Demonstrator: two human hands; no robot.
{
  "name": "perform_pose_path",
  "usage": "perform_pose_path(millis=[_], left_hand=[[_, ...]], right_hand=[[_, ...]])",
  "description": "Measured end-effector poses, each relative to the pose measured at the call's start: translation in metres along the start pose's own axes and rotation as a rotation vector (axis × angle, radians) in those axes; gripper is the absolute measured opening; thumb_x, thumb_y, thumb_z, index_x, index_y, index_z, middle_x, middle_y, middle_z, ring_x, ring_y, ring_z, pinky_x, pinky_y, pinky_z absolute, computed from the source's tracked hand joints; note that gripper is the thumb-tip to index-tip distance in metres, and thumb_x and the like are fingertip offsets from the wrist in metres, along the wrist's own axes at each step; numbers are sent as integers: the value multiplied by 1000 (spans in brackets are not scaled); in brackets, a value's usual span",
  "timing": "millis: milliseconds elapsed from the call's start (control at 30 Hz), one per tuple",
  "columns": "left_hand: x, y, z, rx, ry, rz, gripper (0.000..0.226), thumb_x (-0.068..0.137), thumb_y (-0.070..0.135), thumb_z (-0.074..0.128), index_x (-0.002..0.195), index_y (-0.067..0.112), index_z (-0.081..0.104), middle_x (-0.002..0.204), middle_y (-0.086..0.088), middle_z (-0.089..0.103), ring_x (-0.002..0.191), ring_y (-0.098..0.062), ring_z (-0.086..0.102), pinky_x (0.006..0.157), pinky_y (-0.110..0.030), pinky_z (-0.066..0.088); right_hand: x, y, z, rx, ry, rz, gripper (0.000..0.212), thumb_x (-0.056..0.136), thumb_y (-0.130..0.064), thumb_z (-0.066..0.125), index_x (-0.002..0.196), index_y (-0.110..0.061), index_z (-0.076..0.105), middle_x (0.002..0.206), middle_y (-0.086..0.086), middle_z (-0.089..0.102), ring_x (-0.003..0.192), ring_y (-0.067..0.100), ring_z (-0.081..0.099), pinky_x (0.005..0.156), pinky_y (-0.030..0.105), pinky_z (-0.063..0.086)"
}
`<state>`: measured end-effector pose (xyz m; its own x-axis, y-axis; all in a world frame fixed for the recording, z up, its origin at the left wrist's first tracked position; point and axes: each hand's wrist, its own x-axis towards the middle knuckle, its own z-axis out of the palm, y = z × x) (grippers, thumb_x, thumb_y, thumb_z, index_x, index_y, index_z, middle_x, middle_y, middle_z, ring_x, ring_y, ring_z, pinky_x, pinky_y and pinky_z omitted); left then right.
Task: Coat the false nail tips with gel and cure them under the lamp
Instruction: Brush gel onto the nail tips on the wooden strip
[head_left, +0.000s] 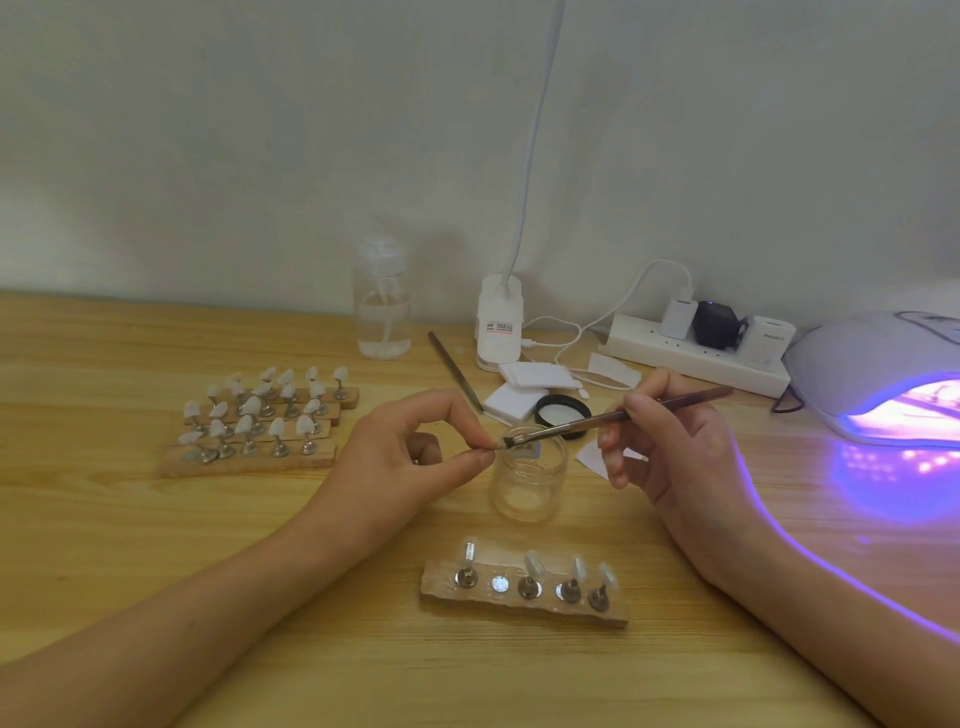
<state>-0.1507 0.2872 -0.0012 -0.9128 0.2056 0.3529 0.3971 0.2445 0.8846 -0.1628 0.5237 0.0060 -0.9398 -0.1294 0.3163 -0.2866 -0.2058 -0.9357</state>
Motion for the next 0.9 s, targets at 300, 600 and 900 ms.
perform_pose_path(millis=[300, 600, 900], left_hand=[[0, 1, 0, 3, -1, -4, 15, 80, 15, 79, 75, 25, 70, 88, -21, 65, 51, -10, 38, 54, -22, 37], [-2, 4, 0, -10, 15, -50, 10, 76, 22, 81, 75, 27, 72, 87, -13, 70, 54, -14, 41, 58, -29, 37], [-3, 5, 0, -11, 17, -78, 14, 68, 40, 78, 75, 30, 71, 92, 15, 72, 58, -14, 48, 63, -27, 44]], right_hand=[[0, 0, -1, -6, 36, 2, 22, 93, -19, 61, 72, -19, 58, 65, 8, 62, 54, 15, 58, 48, 24, 47], [0, -1, -1, -23, 63, -2, 23, 93, -17, 58, 71, -20, 58, 65, 8, 62, 54, 15, 57, 47, 24, 47], [0, -1, -2, -28, 71, -4, 23, 95, -17, 57, 72, -18, 57, 65, 7, 62, 54, 15, 57, 48, 25, 46]])
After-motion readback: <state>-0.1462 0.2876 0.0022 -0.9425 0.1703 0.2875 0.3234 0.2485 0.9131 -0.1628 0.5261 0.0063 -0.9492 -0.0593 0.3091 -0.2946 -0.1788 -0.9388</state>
